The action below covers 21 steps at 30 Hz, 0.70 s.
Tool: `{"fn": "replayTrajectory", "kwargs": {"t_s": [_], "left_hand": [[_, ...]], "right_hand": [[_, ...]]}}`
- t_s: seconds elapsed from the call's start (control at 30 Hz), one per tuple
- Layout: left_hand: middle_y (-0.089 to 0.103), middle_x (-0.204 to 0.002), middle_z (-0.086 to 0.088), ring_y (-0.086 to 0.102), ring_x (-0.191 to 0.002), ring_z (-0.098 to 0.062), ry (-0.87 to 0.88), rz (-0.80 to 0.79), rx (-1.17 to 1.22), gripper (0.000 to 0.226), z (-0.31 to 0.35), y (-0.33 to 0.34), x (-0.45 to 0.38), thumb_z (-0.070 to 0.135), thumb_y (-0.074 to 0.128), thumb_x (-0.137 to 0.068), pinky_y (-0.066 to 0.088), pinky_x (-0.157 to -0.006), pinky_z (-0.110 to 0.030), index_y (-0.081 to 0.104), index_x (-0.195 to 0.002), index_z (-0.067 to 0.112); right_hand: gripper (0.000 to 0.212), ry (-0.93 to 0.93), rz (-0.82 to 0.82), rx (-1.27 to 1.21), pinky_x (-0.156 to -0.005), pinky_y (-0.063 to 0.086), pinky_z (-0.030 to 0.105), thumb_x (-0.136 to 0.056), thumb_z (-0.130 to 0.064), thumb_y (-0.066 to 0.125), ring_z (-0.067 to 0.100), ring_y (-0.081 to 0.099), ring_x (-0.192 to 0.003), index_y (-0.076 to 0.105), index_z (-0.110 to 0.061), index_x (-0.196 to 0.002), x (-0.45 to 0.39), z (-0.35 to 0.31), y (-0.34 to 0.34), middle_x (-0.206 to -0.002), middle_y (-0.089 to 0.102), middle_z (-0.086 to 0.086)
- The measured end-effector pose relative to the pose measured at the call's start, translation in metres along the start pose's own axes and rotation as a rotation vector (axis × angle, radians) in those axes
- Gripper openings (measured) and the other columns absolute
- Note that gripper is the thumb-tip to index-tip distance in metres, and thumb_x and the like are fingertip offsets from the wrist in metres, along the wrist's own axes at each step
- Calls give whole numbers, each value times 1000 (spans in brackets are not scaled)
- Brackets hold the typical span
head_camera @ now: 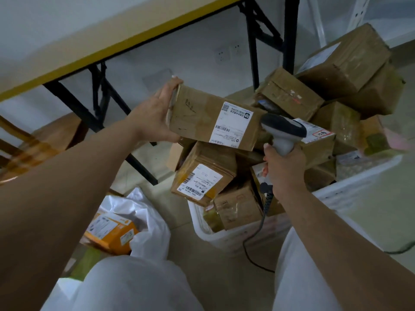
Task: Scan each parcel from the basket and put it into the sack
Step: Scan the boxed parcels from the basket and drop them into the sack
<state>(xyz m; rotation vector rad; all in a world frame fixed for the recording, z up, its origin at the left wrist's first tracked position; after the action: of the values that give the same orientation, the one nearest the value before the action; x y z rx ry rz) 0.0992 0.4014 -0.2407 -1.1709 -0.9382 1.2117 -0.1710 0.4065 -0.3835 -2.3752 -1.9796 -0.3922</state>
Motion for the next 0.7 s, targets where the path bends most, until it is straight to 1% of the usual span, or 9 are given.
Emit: {"fn": "replayTrajectory", "kwargs": {"t_s": [0.07, 0.13, 0.2, 0.23, 0.33, 0.43, 0.5, 0.57, 0.7], "left_hand": [[42, -140, -3, 43, -127, -21, -25, 27, 64, 116, -3, -13, 18, 48, 80, -61, 39, -106, -39, 13, -151, 20], [47, -131, 4, 47, -120, -11, -34, 49, 176, 112, -2, -25, 38, 53, 76, -58, 43, -102, -31, 20, -149, 18], [49, -131, 7, 49, -121, -8, -74, 46, 268, 111, -3, -33, 61, 53, 76, -57, 43, -102, -28, 23, -149, 19], [49, -133, 6, 48, -123, -10, -92, 47, 297, 111, -3, -36, 72, 54, 76, -57, 41, -103, -28, 24, -149, 19], [48, -133, 8, 45, -121, -9, -185, 66, 347, 113, -6, -45, 108, 56, 77, -56, 36, -96, -15, 24, -149, 20], [47, -135, 8, 43, -122, -8, -288, 149, 446, 101, -9, -54, 138, 47, 83, -69, 35, -97, -20, 28, -150, 20], [48, -135, 9, 46, -121, -8, -338, 170, 532, 104, -9, -57, 155, 60, 78, -61, 38, -89, -16, 33, -147, 21], [53, -130, 10, 51, -117, -8, -376, 158, 597, 102, -8, -58, 170, 67, 77, -57, 43, -83, -17, 41, -142, 22], [55, -121, 6, 57, -108, -10, -463, 210, 726, 86, -11, -53, 196, 53, 77, -66, 52, -79, -24, 41, -139, 22]], "right_hand": [[28, 5, 2, -26, -39, 45, 22, -91, -14, 67, 7, 47, -35, 56, 4, -109, 8, -5, 2, -76, 54, 17], [21, 1, -10, -30, -41, 45, 25, -91, -14, 67, 7, 47, -35, 56, 0, -101, 20, -12, 8, -70, 54, 13], [17, 4, -26, -41, -42, 44, 25, -91, -15, 67, 8, 47, -36, 53, -5, -91, 33, -19, 14, -66, 52, 9], [17, 16, -36, -55, -42, 44, 25, -90, -15, 67, 9, 47, -37, 53, -6, -91, 39, -23, 17, -65, 51, 9], [19, 41, -87, -86, -40, 44, 22, -90, -17, 67, 7, 46, -36, 55, -4, -98, 62, -42, 27, -66, 52, 8], [16, -9, -165, -90, -40, 43, 20, -92, -16, 64, 7, 45, -39, 53, -6, -97, 87, -62, 39, -67, 51, 5], [14, -39, -218, -83, -41, 42, 21, -93, -16, 63, 9, 45, -41, 52, -7, -95, 102, -74, 47, -65, 50, 4], [14, -51, -247, -65, -43, 42, 24, -92, -15, 63, 10, 46, -42, 53, -6, -94, 115, -83, 55, -64, 52, 4], [12, -75, -259, -52, -42, 43, 23, -92, -15, 63, 10, 46, -40, 54, -7, -93, 133, -98, 62, -65, 55, 4]]}}
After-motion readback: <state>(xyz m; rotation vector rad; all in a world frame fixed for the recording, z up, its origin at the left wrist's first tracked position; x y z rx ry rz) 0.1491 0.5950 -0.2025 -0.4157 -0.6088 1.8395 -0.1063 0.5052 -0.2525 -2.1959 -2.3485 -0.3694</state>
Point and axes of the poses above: each hand's wrist, its own x-axis away from the middle knuckle, its own y-axis out of the palm, z = x × y, the point moved 5 cm from there along -x, towards the middle knuckle
